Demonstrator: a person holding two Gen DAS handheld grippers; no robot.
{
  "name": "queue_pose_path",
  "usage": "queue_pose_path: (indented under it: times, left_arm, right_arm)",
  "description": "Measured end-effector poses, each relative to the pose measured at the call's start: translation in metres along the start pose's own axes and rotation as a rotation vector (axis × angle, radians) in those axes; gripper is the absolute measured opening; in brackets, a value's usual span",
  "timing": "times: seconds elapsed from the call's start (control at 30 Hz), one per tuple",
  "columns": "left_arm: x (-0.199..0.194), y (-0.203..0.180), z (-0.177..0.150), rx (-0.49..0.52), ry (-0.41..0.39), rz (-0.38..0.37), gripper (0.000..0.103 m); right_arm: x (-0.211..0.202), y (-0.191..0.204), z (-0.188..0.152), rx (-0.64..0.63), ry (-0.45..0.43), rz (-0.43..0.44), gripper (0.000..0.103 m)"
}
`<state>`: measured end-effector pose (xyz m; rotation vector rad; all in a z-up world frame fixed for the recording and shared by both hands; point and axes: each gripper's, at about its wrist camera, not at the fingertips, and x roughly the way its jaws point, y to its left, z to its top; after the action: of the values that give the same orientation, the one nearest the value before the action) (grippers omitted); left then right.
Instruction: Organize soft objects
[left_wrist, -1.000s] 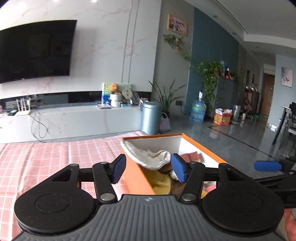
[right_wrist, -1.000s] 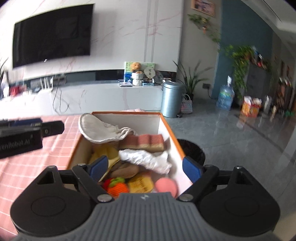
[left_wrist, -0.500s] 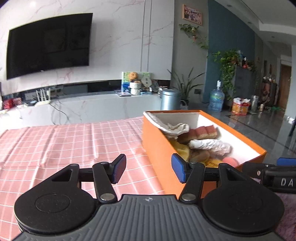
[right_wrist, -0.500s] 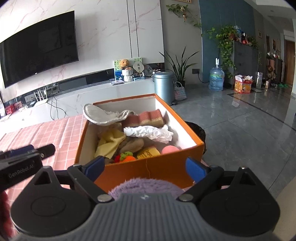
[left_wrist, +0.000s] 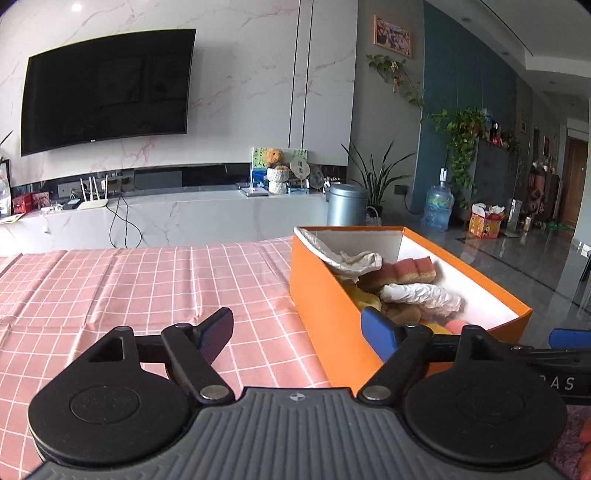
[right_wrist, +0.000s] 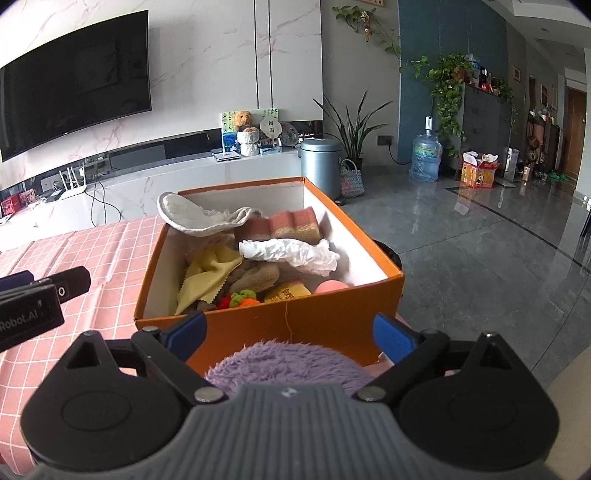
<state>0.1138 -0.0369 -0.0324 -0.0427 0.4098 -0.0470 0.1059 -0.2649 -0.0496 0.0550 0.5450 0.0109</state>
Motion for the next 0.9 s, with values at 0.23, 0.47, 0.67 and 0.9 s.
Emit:
queue_pose_path:
  times: [0.23, 0.47, 0.67, 0.9]
  left_arm:
    - [-0.0002, -0.0023, -0.0012, 0.005, 0.013, 0.011, 0.094]
    - [0.0016, -0.0026, -0.0008, 0.011, 0.038, 0.041, 0.094]
    - [0.0031, -0.0024, -0.0016, 0.015, 0.059, 0.044, 0.094]
    - [0.0033, -0.0046, -0.0024, 0.021, 0.064, 0.041, 0.094]
  right_arm:
    - [0.0002, -0.0002, 0.0004, 0.002, 0.001, -0.001, 0.095]
    - [0.0002, 0.0002, 0.0003, 0.0, 0.004, -0.001, 0.095]
    - [-0.0003, -0.0003, 0.0008, -0.003, 0.008, -0.002, 0.095]
    - [0.0012, -0.001, 0.0006, 0.002, 0.012, 0.003, 0.095]
